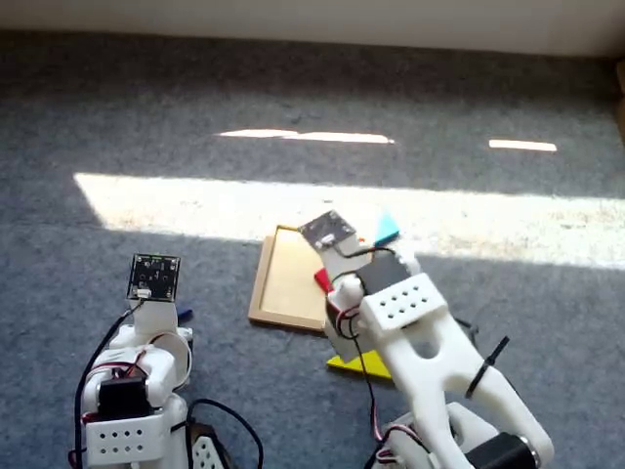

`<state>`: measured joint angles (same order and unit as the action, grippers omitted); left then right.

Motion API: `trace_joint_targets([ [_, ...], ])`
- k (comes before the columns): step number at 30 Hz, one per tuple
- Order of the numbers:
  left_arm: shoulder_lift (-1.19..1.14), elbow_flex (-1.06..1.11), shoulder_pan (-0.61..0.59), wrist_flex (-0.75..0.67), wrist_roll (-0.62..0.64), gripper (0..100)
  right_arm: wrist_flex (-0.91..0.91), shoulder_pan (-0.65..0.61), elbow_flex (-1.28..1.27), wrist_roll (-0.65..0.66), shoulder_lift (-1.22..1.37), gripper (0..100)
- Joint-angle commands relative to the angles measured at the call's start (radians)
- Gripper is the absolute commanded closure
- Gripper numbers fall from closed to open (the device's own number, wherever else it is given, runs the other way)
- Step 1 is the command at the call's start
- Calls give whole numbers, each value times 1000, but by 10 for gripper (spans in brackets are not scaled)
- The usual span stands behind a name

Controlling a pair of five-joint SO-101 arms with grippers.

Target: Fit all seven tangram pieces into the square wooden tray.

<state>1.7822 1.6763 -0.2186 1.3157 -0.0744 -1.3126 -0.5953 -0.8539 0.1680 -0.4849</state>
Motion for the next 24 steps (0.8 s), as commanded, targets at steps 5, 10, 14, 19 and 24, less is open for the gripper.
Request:
trace_joint_targets([
  [5, 41, 19, -13, 8, -6, 957, 193, -76, -171, 23, -38, 612],
  [10, 41, 19, -13, 8, -6, 957, 199, -77, -183, 95, -38, 612],
  [14, 41, 19, -13, 8, -6, 957, 237, -77, -213, 121, -36, 612],
  [19, 41, 19, -13, 8, -6, 957, 302, -77, -257, 121, -36, 612],
  [24, 41, 19, -13, 8, -6, 957, 297, -113, -263, 121, -36, 613],
])
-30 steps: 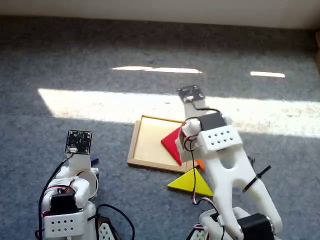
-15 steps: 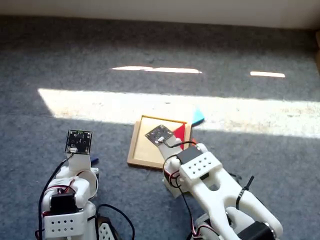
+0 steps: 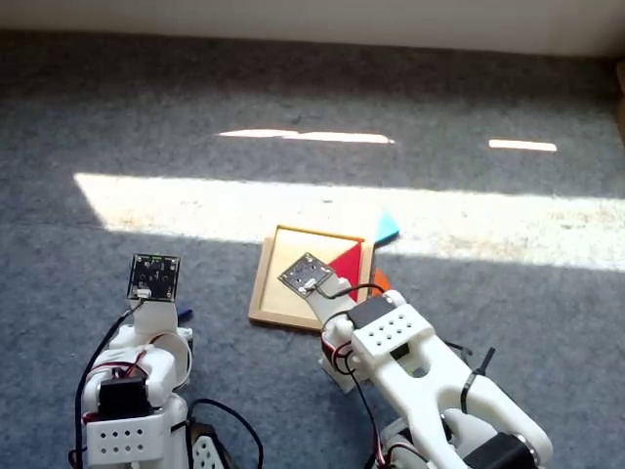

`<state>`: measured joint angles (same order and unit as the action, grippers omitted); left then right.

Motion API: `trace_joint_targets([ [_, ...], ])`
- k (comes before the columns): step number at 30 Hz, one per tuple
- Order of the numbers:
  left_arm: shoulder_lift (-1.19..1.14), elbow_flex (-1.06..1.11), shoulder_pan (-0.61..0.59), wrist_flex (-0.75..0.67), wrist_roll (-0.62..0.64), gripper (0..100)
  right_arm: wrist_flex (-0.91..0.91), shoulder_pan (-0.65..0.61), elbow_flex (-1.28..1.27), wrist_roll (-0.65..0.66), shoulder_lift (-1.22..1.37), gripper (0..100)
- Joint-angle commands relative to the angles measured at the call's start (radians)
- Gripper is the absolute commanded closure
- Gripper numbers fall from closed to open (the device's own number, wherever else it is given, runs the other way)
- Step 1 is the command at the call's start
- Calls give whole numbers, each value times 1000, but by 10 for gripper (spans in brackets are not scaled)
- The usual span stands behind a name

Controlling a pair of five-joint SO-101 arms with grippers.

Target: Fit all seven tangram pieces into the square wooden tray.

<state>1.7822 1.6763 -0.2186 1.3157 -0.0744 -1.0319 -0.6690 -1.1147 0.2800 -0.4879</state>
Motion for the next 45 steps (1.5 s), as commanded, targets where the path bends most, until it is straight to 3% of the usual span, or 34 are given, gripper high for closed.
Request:
trace_joint_targets([
  [1, 41, 19, -13, 8, -6, 957, 16, -59, -4, 6, -33, 613],
  [9, 41, 19, -13, 8, -6, 957, -7, -102, -5, 3, -31, 613],
  [17, 41, 19, -13, 8, -6, 957, -12, 1, 4, 11, -31, 613],
  [24, 41, 19, -13, 8, -6, 957, -13, -25, -4, 44, -31, 666],
  [45, 41, 19, -13, 8, -6, 957, -13, -21, -7, 44, -31, 666],
])
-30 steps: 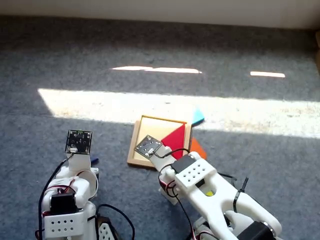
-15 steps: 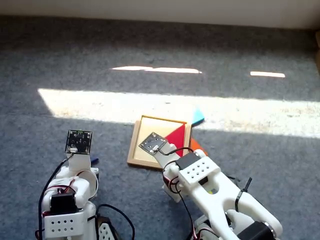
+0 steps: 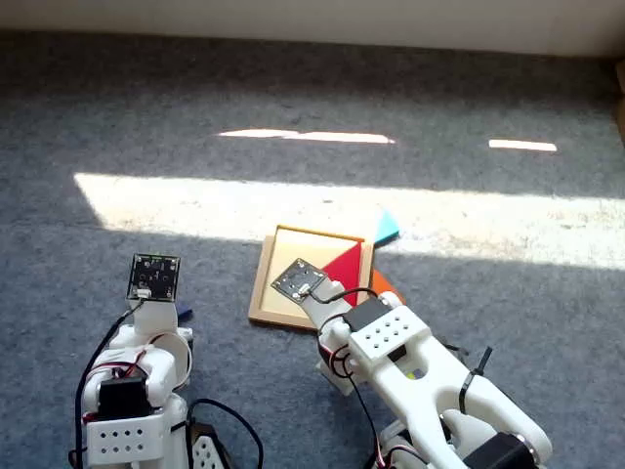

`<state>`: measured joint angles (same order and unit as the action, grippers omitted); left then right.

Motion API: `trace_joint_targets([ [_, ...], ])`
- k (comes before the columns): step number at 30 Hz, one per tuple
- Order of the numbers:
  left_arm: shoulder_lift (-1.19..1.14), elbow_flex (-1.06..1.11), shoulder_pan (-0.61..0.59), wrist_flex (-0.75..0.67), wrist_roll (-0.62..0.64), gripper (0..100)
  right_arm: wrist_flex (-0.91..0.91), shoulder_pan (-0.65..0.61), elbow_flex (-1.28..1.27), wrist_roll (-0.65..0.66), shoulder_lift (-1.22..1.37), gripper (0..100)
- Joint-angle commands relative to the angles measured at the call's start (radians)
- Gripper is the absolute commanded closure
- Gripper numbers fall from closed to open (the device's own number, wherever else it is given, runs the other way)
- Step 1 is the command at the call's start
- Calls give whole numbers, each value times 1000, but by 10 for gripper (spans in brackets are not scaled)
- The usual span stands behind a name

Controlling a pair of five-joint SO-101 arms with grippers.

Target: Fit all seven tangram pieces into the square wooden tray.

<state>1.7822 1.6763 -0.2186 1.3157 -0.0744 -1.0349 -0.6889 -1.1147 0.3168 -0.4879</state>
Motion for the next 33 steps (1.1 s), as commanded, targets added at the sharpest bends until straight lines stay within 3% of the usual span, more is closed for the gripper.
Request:
trace_joint_targets([
  [1, 41, 19, -13, 8, -6, 957, -10, -1, -7, 8, -31, 666],
  [10, 41, 19, -13, 8, -6, 957, -10, 1, -7, 43, -15, 666],
  [20, 41, 19, -13, 8, -6, 957, -8, 38, 84, 49, 280, 667],
  [33, 41, 19, -13, 8, -6, 957, -90, 125, 99, 110, 84, 670],
])
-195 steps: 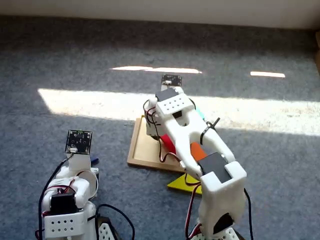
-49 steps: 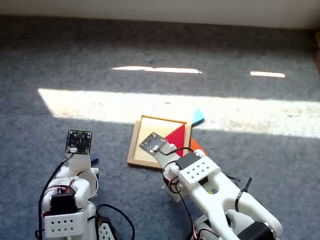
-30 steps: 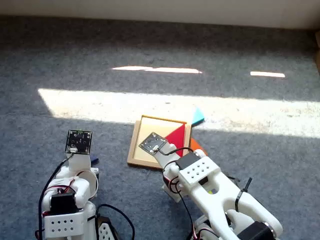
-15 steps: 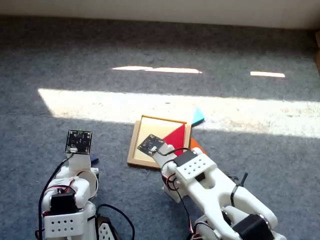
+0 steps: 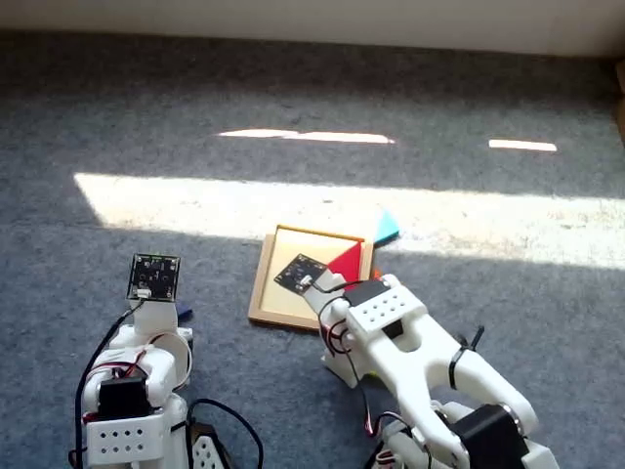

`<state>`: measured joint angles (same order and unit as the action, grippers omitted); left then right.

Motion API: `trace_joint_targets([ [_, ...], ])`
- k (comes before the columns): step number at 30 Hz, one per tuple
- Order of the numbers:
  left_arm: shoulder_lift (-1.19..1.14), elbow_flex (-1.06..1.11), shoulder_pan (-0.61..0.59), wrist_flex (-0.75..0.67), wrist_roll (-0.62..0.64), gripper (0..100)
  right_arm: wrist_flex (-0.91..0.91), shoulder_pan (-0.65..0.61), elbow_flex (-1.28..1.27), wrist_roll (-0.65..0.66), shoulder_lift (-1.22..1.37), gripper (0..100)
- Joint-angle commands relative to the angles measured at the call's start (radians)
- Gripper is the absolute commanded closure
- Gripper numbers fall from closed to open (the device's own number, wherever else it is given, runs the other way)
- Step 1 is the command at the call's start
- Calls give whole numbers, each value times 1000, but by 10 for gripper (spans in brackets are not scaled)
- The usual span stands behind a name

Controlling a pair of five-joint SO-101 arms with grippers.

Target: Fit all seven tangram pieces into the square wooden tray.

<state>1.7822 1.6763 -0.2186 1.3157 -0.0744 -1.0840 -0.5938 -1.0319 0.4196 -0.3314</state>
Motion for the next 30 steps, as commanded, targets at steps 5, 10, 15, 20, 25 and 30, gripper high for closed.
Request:
trace_joint_targets([
  [5, 41, 19, -13, 8, -6, 957, -85, 30, 16, 5, -163, 670],
  [10, 41, 19, -13, 8, -6, 957, -99, 30, 15, 5, -194, 670],
  [15, 41, 19, -13, 8, -6, 957, -79, 21, 15, 5, -154, 670],
  [20, 41, 19, -13, 8, -6, 957, 16, -39, -24, 5, -42, 670],
  [25, 41, 19, -13, 8, -6, 957, 67, -41, -21, 5, 70, 670],
  [30, 41, 19, -13, 8, -6, 957, 94, -24, -21, 5, 105, 670],
])
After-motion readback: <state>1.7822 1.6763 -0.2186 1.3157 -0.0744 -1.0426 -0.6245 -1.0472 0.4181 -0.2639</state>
